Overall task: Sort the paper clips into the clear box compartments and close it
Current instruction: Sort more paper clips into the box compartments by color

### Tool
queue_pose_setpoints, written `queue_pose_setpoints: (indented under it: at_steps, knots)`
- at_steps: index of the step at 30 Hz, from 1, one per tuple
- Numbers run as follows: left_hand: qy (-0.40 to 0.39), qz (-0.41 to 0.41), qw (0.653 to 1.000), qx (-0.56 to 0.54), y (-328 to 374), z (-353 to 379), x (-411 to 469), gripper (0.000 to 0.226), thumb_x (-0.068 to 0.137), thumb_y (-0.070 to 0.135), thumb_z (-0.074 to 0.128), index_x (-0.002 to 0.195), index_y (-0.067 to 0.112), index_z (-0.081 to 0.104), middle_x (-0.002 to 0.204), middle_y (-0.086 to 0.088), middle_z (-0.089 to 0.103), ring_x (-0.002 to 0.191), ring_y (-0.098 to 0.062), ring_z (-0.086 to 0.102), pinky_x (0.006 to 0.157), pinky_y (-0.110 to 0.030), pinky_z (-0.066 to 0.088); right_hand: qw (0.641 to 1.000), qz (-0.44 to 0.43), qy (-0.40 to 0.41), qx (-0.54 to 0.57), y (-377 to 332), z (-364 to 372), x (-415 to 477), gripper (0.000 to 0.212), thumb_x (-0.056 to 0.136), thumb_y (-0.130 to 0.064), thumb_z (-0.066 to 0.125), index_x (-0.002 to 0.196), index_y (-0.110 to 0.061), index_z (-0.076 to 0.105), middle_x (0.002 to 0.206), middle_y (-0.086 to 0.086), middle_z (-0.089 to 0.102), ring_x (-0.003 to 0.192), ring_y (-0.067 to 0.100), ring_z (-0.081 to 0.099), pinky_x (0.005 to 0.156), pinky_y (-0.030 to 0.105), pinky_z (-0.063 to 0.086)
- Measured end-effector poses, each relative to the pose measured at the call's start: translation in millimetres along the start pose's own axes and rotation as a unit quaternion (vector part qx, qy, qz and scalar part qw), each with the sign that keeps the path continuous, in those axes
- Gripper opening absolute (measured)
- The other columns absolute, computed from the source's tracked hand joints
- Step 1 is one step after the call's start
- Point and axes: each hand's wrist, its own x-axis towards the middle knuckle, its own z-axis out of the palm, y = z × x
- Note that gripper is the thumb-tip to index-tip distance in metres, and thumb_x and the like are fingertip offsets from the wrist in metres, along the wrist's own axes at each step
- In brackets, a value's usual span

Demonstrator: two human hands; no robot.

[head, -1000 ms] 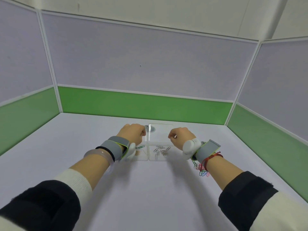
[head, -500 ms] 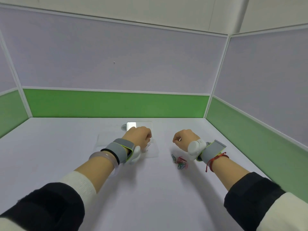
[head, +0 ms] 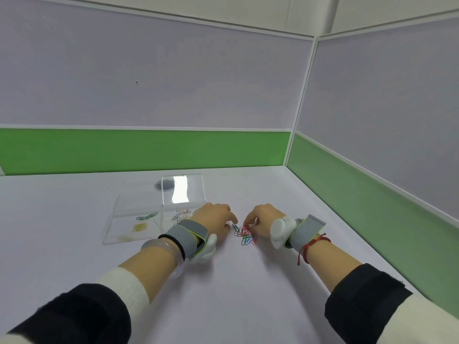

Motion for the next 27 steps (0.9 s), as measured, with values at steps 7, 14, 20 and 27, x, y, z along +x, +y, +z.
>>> queue_pose_setpoints:
  at_steps: [7,14,20,27]
  knots:
    - [0.043,-0.004,0.999,-0.007,7.2,10.9,7.7,0.030,0.092,0.017,0.043,0.110,0.025,0.066,0.118,-0.001,0.061,0.105,-0.027,0.056,0.080,-0.025,0.032,0.999,0.011,0.026,0.016,5.9,6.0,5.9,0.020,0.084,-0.013,0.059,0.098,-0.015,0.073,0.106,0.005,0.072,0.096,0.025,0.066,0.070,0.025,0.046]
    - [0.093,-0.012,0.995,-0.017,5.9,11.6,7.0,0.024,0.092,0.016,0.040,0.103,0.015,0.061,0.111,-0.006,0.061,0.098,-0.030,0.059,0.070,-0.030,0.034,0.999,0.025,0.030,0.025,5.0,5.7,6.3,0.017,0.084,-0.012,0.059,0.097,-0.009,0.069,0.110,0.008,0.069,0.096,0.026,0.064,0.074,0.027,0.048]
    - [0.111,-0.045,0.992,-0.034,-3.6,0.2,3.4,0.023,0.093,0.014,0.038,0.106,0.013,0.056,0.111,-0.007,0.063,0.096,-0.030,0.060,0.075,-0.033,0.043,0.998,0.020,0.044,0.039,0.3,0.4,1.2,0.017,0.082,-0.009,0.060,0.096,-0.007,0.068,0.108,0.009,0.070,0.085,0.022,0.058,0.077,0.031,0.050]
    - [0.134,-0.063,0.988,-0.050,-19.8,-14.3,-14.1,0.023,0.095,0.017,0.038,0.108,0.014,0.056,0.112,-0.006,0.064,0.097,-0.029,0.060,0.076,-0.033,0.043,0.993,-0.014,0.087,0.078,-20.5,-11.2,2.5,0.019,0.084,0.000,0.054,0.096,-0.004,0.068,0.101,0.013,0.070,0.081,0.017,0.051,0.074,0.026,0.044]
